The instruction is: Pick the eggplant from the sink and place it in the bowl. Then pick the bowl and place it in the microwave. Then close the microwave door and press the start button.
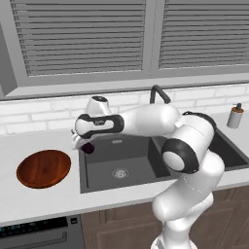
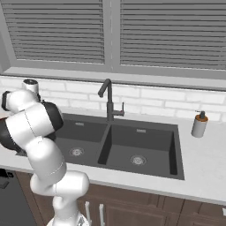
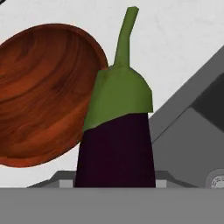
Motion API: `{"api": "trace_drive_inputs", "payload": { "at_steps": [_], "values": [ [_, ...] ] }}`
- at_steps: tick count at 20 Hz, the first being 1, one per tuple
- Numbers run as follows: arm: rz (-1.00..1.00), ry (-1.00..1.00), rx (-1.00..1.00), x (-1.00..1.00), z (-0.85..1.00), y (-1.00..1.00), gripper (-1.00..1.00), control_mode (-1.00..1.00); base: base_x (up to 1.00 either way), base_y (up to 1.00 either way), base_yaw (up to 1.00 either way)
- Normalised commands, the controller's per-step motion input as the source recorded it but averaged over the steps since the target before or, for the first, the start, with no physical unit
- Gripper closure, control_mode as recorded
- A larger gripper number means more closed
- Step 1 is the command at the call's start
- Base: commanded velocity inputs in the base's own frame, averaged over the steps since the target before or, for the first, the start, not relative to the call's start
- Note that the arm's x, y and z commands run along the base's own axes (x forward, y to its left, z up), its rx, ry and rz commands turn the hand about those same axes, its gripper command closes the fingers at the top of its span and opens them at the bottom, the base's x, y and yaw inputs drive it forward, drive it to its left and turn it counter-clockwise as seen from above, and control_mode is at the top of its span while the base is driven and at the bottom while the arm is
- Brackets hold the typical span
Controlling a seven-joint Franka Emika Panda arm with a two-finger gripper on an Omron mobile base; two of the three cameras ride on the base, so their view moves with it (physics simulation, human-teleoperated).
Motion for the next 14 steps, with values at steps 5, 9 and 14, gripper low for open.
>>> {"api": "trace_drive_inputs", "payload": {
  "at_steps": [5,9,14],
  "values": [
    [0.00,0.02,-0.10,0.00,0.02,0.90,1.00,-1.00,0.00,0.00,0.00],
    [0.00,0.01,-0.04,0.00,0.00,0.67,1.00,-1.00,0.00,0.00,0.00],
    [0.00,0.04,-0.06,0.00,-0.11,0.57,1.00,-1.00,0.00,0.00,0.00]
  ]
}}
